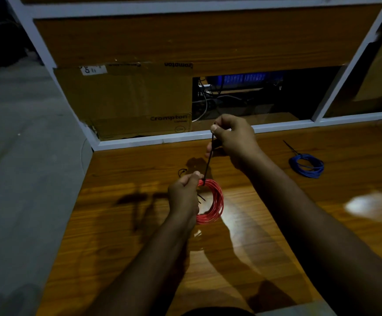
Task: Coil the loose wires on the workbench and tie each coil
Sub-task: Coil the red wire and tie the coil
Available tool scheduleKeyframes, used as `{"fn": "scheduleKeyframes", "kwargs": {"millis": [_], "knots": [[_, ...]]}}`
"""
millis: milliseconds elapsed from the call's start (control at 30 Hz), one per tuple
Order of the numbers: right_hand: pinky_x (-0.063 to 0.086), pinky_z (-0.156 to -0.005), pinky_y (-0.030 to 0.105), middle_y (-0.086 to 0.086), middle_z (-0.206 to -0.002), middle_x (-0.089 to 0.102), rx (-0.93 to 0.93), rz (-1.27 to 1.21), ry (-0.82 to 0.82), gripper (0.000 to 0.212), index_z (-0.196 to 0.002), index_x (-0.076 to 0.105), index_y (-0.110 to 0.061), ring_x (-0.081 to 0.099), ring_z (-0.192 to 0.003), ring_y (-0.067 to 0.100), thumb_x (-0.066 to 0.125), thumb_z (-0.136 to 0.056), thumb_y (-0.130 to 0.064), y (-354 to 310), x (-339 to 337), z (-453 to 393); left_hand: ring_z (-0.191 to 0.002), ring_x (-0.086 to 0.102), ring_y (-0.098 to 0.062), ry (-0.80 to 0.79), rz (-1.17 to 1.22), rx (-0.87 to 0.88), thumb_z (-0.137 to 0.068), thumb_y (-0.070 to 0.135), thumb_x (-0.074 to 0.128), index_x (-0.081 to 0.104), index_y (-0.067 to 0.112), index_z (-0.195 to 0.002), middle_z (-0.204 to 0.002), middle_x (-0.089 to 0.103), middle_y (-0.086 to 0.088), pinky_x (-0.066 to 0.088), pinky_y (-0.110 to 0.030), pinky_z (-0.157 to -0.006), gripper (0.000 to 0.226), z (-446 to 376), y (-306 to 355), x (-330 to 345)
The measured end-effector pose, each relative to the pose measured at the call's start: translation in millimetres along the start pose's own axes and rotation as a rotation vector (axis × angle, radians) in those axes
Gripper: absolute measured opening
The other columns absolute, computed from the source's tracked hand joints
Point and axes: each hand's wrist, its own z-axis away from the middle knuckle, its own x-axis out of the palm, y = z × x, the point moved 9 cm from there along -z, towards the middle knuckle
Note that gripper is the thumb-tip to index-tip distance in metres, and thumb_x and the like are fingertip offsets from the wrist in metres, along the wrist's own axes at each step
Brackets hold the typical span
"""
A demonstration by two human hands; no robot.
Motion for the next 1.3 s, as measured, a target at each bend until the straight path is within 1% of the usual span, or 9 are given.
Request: {"fn": "scheduleKeyframes", "kwargs": {"millis": [67, 167, 267, 333, 400, 633, 800, 1067, 1300], "knots": [[0.061, -0.06, 0.036, 0.012, -0.09, 0.06, -0.019, 0.017, 0.005, 0.015, -0.088, 0.056, -0.018, 0.069, -0.065, 0.021, 0.052, -0.101, -0.013, -2, 3, 2, -0.118, 0.051, -0.055, 0.017, -0.037, 0.0, -0.099, 0.028, 0.057, 0.066, 0.03, -0.088, -0.123, 0.055, -0.035, 0.049, -0.063, -0.089, 0.014, -1, -4, 0], [0.061, -0.06, 0.037, 0.014, -0.088, 0.061, 0.002, 0.017, -0.004, 0.016, -0.086, 0.057, -0.018, 0.07, -0.065, 0.023, 0.054, -0.1, -0.012, 2, 4, 1, -0.099, 0.059, -0.055, 0.046, -0.079, 0.023, -0.099, 0.03, 0.057, 0.066, 0.029, -0.091, -0.121, 0.056, -0.037, 0.054, -0.051, -0.064, 0.013, -6, -8, -2], [0.059, -0.058, 0.034, 0.016, -0.089, 0.062, 0.034, -0.035, -0.032, 0.014, -0.087, 0.058, -0.014, 0.07, -0.063, 0.021, 0.054, -0.1, -0.012, 8, 6, -1, -0.107, 0.054, -0.058, 0.075, -0.084, 0.029, -0.1, 0.029, 0.056, 0.067, 0.026, -0.091, -0.115, 0.058, -0.038, 0.048, -0.068, -0.085, 0.014, -9, -16, -4], [0.059, -0.06, 0.032, 0.014, -0.089, 0.063, 0.027, -0.039, -0.044, 0.012, -0.089, 0.059, -0.012, 0.071, -0.064, 0.019, 0.055, -0.1, -0.012, 11, 6, -2, -0.078, 0.062, -0.05, 0.071, -0.067, 0.003, -0.1, 0.03, 0.055, 0.066, 0.025, -0.093, -0.089, 0.063, -0.033, 0.056, -0.053, -0.064, 0.014, -11, -21, -4], [0.06, -0.063, 0.031, 0.014, -0.093, 0.065, -0.011, -0.03, -0.064, 0.009, -0.092, 0.06, -0.01, 0.073, -0.071, 0.019, 0.057, -0.098, -0.015, 12, 3, -4, -0.044, 0.041, -0.018, 0.012, 0.006, -0.074, -0.101, 0.031, 0.053, 0.064, 0.02, -0.103, -0.058, 0.046, -0.005, 0.033, -0.026, -0.04, 0.015, -18, -31, -1], [0.054, -0.078, 0.032, -0.003, -0.109, 0.06, 0.194, 0.44, -0.424, 0.045, -0.126, 0.05, -0.025, 0.062, -0.098, 0.014, 0.036, -0.099, -0.058, 82, -6, 14, -0.04, 0.027, -0.006, -0.102, 0.221, -0.385, -0.099, 0.047, 0.051, 0.058, 0.012, -0.113, -0.051, 0.032, 0.007, 0.02, -0.02, -0.035, 0.038, -26, -55, 9], [0.054, -0.065, 0.027, 0.009, -0.102, 0.068, 0.32, 0.129, -0.541, 0.025, -0.125, 0.052, -0.028, 0.071, -0.083, 0.02, 0.048, -0.102, -0.038, 141, -7, 53, -0.038, 0.032, -0.008, -0.279, 0.313, -0.447, -0.097, 0.055, 0.046, 0.056, 0.011, -0.07, -0.045, 0.039, 0.004, 0.025, -0.02, -0.041, 0.053, -25, -53, 43], [0.055, -0.065, 0.035, 0.017, -0.107, 0.065, 0.36, -0.119, -0.252, 0.04, -0.136, 0.043, -0.016, 0.065, -0.066, 0.019, 0.055, -0.099, -0.025, 176, -94, 39, -0.107, 0.056, -0.029, -0.439, 0.006, -0.238, -0.101, 0.014, 0.041, 0.053, 0.013, -0.126, -0.113, 0.059, -0.012, 0.045, -0.047, -0.102, 0.028, -18, -47, 120], [0.056, -0.077, 0.044, 0.016, -0.1, 0.068, 0.396, -0.17, -0.166, 0.025, -0.122, 0.052, -0.015, 0.067, -0.075, 0.023, 0.057, -0.099, -0.019, 199, -165, 22, -0.103, 0.067, -0.023, -0.229, -0.064, -0.155, -0.095, 0.007, 0.058, 0.054, 0.015, -0.124, -0.12, 0.063, -0.009, 0.056, -0.044, -0.094, 0.029, -39, -70, 173]]}}
